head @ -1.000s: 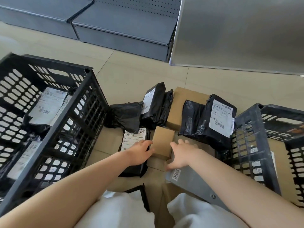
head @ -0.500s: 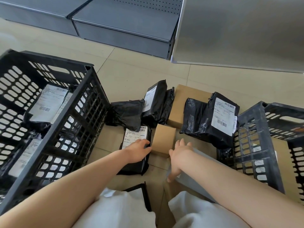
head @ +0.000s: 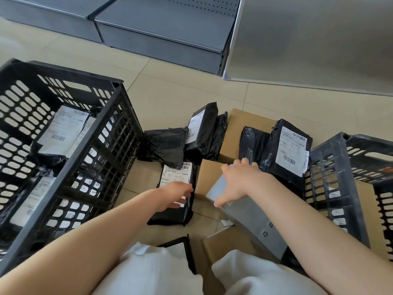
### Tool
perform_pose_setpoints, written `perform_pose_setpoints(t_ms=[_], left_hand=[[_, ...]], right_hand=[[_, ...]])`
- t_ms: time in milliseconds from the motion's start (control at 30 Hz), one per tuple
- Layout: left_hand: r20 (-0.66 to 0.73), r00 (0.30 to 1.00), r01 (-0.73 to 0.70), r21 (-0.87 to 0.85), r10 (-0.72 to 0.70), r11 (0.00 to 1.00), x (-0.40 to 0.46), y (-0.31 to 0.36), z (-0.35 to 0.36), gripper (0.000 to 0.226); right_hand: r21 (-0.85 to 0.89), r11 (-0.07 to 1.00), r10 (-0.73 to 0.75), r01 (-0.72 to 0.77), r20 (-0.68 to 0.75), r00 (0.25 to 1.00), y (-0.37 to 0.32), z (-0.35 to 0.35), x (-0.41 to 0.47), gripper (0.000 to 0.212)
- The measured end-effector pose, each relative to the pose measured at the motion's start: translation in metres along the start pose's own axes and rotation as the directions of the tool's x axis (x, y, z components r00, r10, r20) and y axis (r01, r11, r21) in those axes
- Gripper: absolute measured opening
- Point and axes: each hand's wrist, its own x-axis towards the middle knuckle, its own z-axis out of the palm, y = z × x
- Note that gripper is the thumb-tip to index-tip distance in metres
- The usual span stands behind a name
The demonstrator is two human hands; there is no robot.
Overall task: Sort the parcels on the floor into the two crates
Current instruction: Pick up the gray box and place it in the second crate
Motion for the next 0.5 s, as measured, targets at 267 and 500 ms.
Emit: perform_pose_setpoints(t_ms=[267,500], left_hand=[[0.135,0.984,0.142,-0.229,-0.113,0.963,-0.004,0.001,-0.004,0.048],[0.211,0.972,0.171,-0.315,-0.107,0.933,-0.004,0.003,-0.002,0.061]], right_hand=[[0.251,0.964,-0.03,0.092,-0.241,0.97,0.015,-0.035,-0.025,0.112],[0.477,0.829,-0.059,0.293,-0.446,0.893,0.017,-0.058,-0.046,0.106]])
